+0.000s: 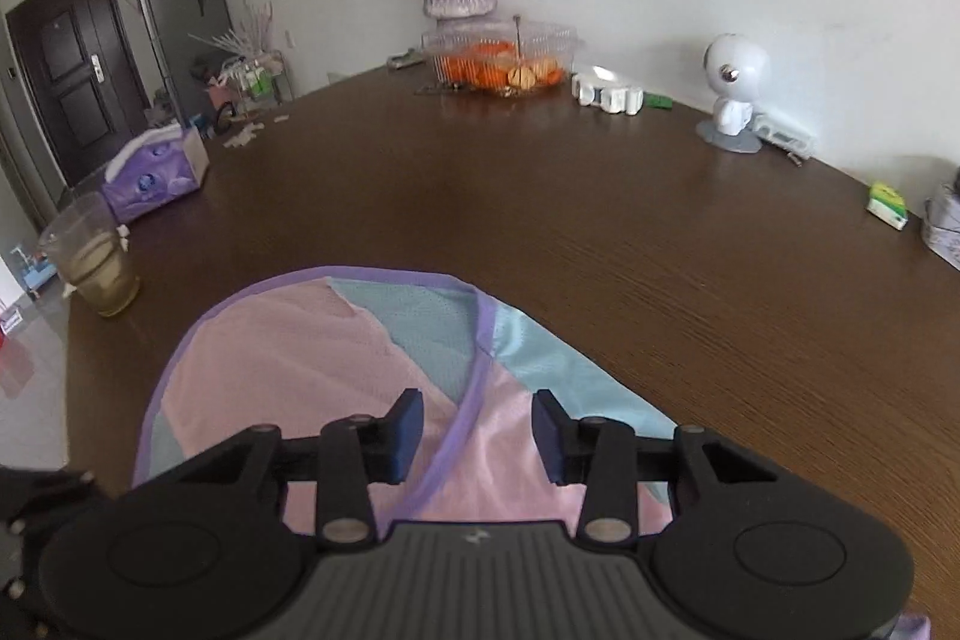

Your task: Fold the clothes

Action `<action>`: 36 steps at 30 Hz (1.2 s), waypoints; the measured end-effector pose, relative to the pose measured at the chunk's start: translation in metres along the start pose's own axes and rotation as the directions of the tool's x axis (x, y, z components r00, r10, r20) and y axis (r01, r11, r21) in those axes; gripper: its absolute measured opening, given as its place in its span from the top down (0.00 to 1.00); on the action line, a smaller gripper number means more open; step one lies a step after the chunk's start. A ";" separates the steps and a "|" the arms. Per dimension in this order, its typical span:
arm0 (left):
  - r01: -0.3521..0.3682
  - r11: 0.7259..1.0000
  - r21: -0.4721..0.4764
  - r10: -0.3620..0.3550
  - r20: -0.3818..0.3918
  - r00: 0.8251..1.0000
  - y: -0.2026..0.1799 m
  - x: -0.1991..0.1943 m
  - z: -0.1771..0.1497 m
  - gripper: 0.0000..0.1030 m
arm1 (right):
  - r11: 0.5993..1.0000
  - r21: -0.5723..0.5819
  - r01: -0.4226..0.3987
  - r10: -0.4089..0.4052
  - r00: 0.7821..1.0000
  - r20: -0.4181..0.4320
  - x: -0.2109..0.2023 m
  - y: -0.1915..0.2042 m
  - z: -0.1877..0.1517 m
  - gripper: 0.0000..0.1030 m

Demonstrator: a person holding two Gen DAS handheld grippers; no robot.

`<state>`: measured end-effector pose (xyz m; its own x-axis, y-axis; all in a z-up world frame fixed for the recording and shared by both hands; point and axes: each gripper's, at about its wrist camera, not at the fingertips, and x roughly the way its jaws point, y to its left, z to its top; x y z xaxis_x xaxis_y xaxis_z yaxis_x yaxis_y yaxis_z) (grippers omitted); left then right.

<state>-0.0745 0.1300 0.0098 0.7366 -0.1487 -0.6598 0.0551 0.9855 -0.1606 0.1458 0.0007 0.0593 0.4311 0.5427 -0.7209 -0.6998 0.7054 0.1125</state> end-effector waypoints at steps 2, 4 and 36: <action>0.006 1.000 -0.017 -0.006 -0.011 1.000 0.005 -0.001 -0.003 0.55 | 0.999 -0.023 0.034 -0.035 0.999 -0.028 0.029 0.009 0.008 0.68; 0.013 1.000 -0.021 -0.013 -0.012 1.000 0.010 -0.003 -0.005 0.62 | 0.996 -0.037 0.082 -0.084 0.995 -0.048 0.053 0.015 0.013 0.70; -0.026 0.978 -0.206 0.043 0.080 0.996 0.055 -0.041 -0.023 0.99 | 0.984 0.141 0.108 -0.109 0.994 0.002 0.117 0.021 0.062 0.92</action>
